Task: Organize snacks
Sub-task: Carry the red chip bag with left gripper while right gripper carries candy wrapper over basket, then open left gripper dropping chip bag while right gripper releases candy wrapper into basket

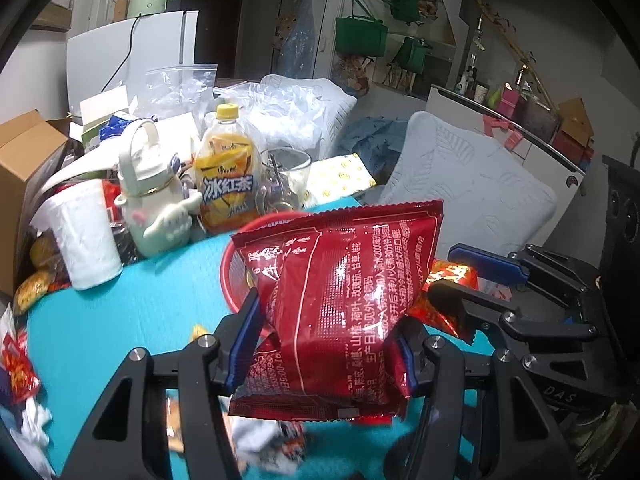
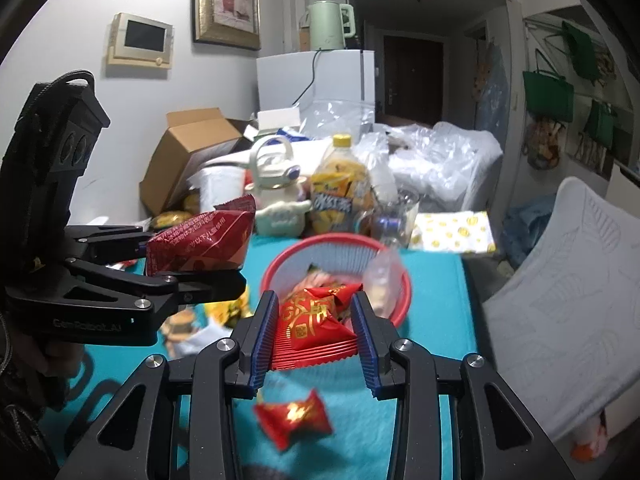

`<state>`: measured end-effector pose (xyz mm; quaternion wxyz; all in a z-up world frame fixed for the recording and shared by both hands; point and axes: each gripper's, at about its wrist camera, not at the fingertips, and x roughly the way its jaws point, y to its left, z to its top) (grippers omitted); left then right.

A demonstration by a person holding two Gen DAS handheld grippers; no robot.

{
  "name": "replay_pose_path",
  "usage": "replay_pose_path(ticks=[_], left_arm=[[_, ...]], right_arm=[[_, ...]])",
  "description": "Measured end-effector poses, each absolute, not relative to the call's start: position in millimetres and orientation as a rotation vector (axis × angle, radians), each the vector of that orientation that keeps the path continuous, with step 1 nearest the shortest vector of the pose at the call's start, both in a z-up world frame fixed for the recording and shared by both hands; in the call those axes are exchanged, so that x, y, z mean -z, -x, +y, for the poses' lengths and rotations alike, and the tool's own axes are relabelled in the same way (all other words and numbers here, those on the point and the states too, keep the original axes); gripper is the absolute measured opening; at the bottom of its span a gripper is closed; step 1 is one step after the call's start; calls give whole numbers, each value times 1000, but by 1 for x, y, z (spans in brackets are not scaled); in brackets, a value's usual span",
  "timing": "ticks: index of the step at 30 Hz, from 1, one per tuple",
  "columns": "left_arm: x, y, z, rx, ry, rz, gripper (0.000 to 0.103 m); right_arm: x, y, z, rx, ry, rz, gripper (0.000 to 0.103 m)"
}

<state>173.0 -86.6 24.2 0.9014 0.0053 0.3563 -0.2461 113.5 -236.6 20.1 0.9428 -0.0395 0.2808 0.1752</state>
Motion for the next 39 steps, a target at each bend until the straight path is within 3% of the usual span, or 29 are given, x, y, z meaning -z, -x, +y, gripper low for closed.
replay_pose_path(ticks=[13, 27, 32, 34, 36, 39], left_arm=[[-6, -249, -103, 452, -70, 771, 56], [33, -277, -117, 403, -147, 838, 57], [35, -279, -116, 364, -152, 850, 79], [34, -278, -115, 345, -164, 847, 79], [34, -278, -114, 340, -168, 851, 79], [33, -277, -112, 345, -155, 860, 79]], right_arm=[[-9, -178, -236, -340, 135, 549, 37], [34, -211, -236, -346, 140, 661, 37], [38, -214, -240, -331, 131, 683, 41], [39, -215, -241, -322, 128, 695, 43], [40, -216, -241, -309, 135, 707, 51], [39, -215, -242, -303, 133, 706, 52]])
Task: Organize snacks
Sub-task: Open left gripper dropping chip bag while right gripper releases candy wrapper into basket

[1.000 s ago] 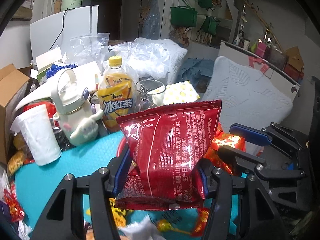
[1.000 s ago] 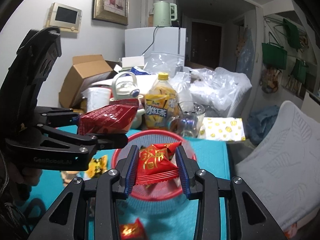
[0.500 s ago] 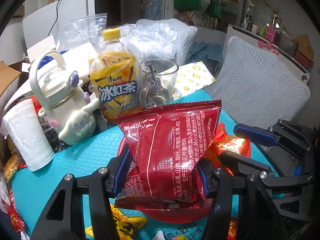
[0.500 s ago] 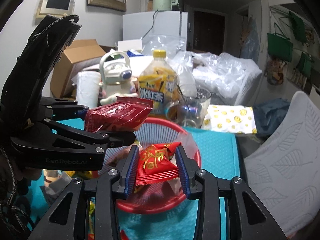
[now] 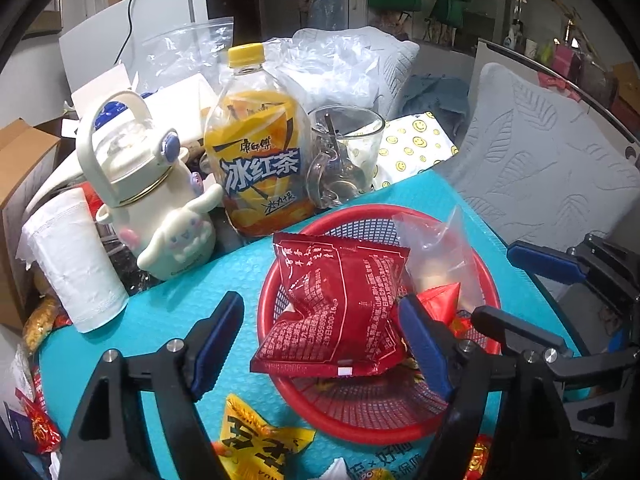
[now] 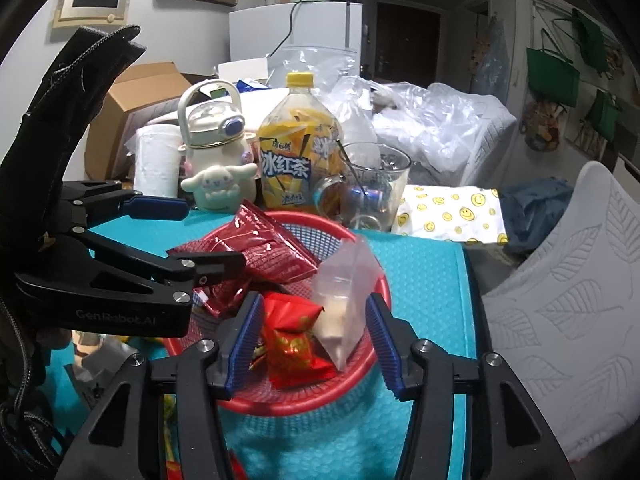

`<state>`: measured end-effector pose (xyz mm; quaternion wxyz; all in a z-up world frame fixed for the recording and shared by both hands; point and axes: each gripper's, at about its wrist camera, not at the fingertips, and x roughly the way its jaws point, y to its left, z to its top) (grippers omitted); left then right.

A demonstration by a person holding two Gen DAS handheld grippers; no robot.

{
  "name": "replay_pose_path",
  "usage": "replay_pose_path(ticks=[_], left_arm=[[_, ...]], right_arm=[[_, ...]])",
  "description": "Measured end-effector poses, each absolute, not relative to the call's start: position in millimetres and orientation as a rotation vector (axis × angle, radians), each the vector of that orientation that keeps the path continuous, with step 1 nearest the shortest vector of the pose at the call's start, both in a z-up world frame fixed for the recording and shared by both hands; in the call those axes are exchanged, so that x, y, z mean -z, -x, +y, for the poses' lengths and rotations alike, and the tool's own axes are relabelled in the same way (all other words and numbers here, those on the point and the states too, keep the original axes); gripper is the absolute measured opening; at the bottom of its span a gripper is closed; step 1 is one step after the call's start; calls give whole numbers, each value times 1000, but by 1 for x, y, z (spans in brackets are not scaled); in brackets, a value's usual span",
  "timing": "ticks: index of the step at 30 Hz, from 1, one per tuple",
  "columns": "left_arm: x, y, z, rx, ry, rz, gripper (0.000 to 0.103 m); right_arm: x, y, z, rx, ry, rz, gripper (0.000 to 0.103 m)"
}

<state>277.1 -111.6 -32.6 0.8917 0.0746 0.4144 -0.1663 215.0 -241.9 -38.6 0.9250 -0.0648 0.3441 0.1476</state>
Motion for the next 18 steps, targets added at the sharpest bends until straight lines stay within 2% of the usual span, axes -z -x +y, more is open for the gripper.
replay_pose_path(ticks=[7, 18], left_arm=[[18, -266, -108, 347, -143, 843, 79], [-35, -228, -97, 347, -127, 738, 79]], right_arm=[[26, -208, -242, -285, 141, 687, 52], [-18, -179, -239, -270, 137, 599, 52]])
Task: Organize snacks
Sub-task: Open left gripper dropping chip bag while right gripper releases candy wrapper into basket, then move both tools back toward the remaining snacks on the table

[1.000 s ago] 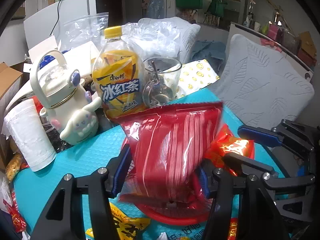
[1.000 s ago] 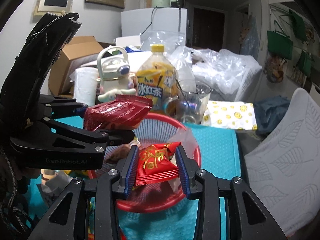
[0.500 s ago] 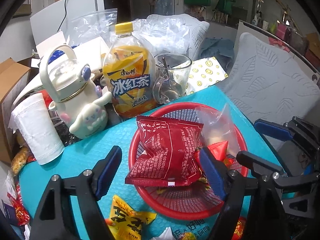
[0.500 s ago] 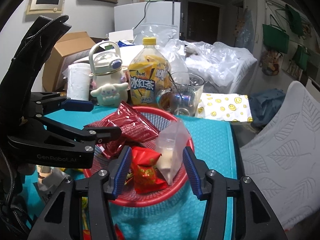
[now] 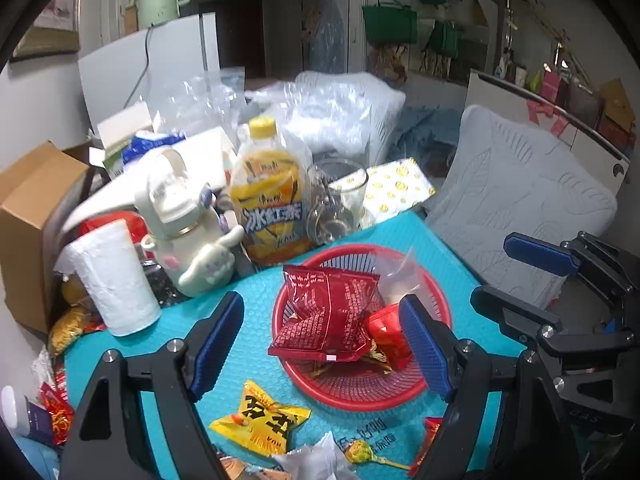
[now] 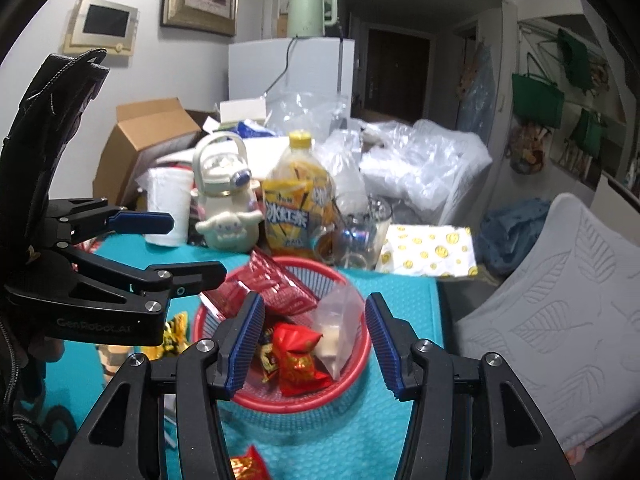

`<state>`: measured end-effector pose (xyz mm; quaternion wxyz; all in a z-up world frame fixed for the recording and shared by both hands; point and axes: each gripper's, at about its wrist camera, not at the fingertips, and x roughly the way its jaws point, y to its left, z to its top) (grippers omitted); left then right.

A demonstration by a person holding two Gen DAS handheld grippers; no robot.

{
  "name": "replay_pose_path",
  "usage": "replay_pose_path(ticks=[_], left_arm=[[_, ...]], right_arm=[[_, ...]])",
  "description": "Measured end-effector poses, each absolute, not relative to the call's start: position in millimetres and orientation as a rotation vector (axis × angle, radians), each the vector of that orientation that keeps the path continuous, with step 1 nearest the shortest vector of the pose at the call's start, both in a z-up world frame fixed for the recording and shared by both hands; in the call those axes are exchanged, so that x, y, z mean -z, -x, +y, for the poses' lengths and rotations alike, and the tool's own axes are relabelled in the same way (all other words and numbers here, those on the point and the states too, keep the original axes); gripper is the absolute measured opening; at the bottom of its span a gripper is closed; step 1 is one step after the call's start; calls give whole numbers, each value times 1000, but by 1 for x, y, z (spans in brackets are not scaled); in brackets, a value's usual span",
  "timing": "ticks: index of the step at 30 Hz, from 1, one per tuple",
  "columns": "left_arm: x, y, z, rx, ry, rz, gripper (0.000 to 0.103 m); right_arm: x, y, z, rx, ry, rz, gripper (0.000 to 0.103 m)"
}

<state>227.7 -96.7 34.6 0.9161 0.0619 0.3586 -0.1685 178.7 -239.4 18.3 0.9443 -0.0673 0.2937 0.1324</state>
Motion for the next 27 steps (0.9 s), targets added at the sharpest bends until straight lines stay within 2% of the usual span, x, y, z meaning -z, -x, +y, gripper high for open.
replay_pose_path(ticks=[11, 27], left_arm=[[-82, -171, -84, 345, -127, 636, 79], [-103, -85, -60, 361, -118, 583, 79]], right_arm=[[-63, -127, -233, -266, 155, 503, 52], [-86, -51, -213, -281, 153, 439, 56]])
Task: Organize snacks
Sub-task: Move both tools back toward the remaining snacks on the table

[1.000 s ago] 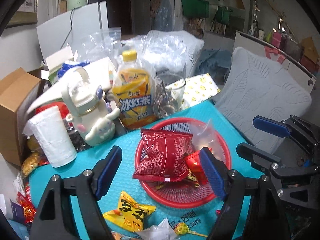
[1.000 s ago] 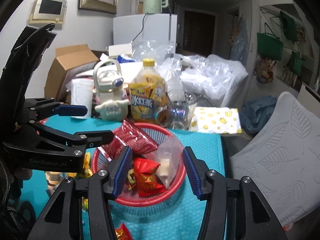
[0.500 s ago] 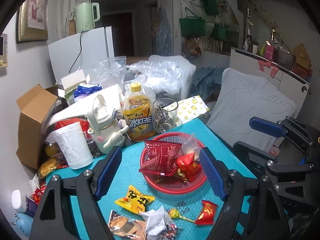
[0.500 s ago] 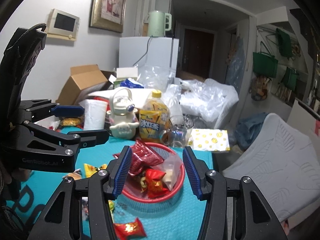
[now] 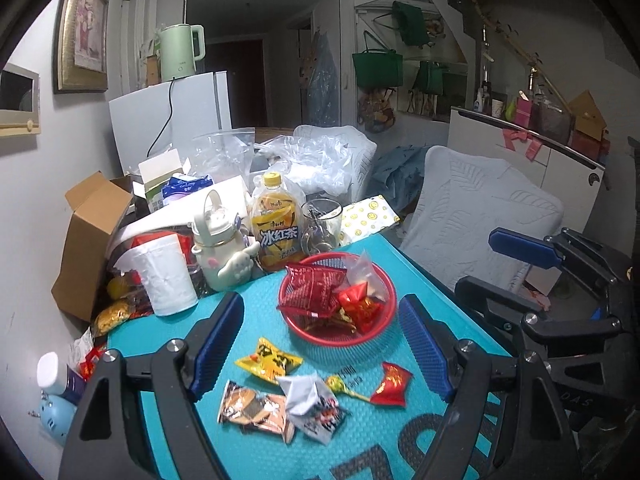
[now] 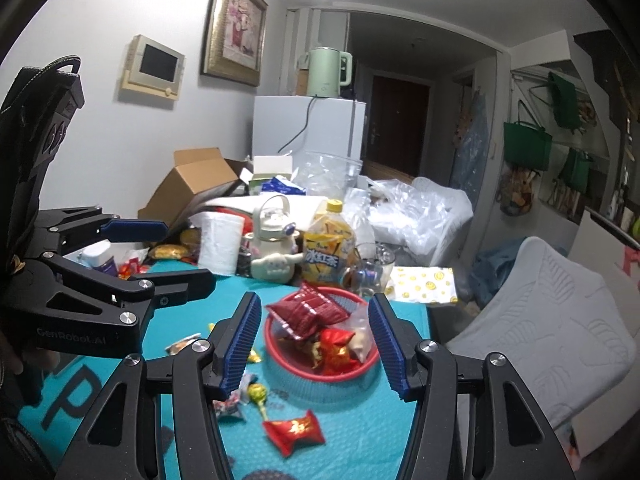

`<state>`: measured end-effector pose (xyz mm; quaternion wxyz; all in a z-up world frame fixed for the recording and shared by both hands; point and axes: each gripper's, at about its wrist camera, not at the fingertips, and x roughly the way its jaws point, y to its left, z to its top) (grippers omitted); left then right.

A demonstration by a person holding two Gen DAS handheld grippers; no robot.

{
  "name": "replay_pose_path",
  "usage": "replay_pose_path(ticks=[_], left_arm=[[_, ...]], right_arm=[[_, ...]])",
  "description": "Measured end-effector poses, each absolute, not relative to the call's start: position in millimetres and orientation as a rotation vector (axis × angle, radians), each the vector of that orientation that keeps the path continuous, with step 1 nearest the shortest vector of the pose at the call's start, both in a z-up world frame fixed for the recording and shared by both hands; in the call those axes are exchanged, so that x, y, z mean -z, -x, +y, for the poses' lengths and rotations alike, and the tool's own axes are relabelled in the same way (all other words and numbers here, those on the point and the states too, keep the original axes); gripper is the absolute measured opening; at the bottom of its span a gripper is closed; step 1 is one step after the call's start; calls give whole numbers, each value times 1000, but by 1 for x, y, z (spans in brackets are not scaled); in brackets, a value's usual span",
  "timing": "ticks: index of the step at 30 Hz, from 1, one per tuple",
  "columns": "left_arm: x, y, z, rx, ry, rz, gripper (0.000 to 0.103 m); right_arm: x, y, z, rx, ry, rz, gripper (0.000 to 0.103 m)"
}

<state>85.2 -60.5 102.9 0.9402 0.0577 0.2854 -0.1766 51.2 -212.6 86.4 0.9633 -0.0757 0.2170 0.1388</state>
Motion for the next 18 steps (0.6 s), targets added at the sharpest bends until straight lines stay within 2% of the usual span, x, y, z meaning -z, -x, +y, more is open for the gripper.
replay_pose_path(ticks=[18], left_arm=[[-70, -25, -30, 342, -100, 619, 79]], right_arm=[[-54, 5, -187, -338, 108, 492, 59]])
